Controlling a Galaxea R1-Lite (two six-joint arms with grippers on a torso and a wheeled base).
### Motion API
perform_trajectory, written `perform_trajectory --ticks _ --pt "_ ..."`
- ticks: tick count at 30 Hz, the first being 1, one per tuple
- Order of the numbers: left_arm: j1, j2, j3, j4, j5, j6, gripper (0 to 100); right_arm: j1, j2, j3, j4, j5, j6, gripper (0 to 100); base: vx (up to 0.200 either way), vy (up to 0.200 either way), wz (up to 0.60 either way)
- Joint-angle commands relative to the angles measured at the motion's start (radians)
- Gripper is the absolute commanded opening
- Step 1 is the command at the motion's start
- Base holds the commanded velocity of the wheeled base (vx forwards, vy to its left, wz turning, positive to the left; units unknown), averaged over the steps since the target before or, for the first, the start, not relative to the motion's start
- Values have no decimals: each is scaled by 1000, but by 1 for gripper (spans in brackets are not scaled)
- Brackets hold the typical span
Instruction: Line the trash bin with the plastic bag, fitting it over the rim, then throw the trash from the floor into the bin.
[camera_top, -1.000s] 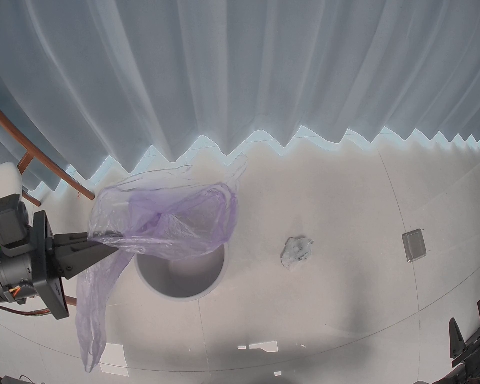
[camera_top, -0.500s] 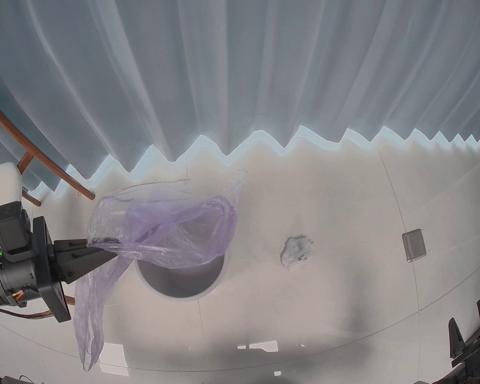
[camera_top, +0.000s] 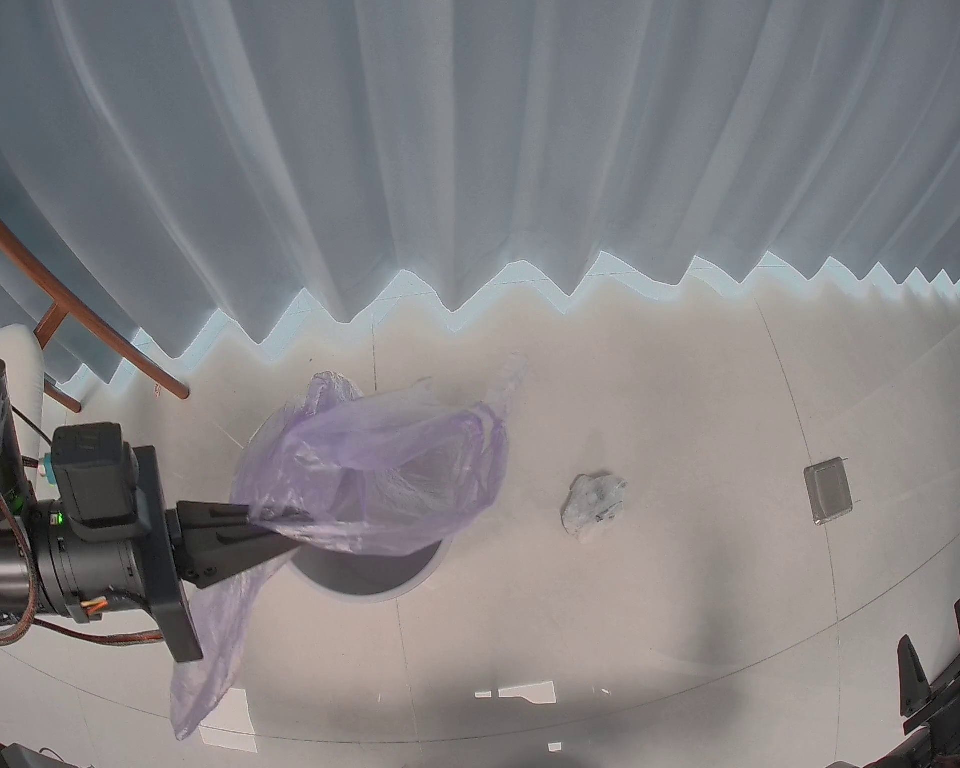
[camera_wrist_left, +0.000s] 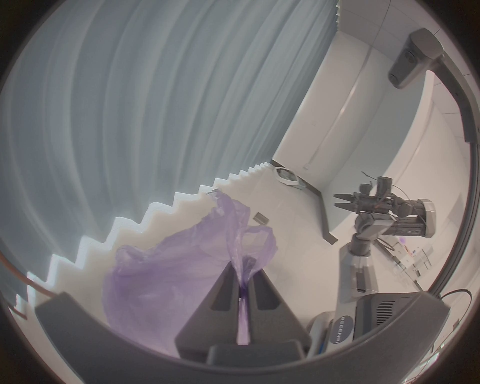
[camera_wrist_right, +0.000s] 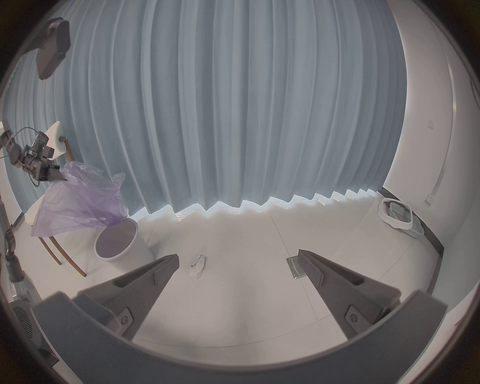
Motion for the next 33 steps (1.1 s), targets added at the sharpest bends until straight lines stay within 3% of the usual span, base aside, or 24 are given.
perform_trajectory --ticks 1,3,15,29,33 --pt "-83 6 3 3 -2 -2 0 -3 -16 18 -1 0 1 100 0 0 0" --pt "-114 -6 10 6 -2 -18 0 -3 -16 18 -1 -1 1 100 0 0 0" --pt "-126 -34 106 14 7 -24 0 -3 -15 18 -1 0 1 100 0 0 0" --pt "-131 -35 99 11 7 -19 0 -3 -16 18 -1 -1 1 100 0 0 0" --pt "-230 -37 125 14 18 -15 0 -3 -16 18 -1 0 1 100 0 0 0"
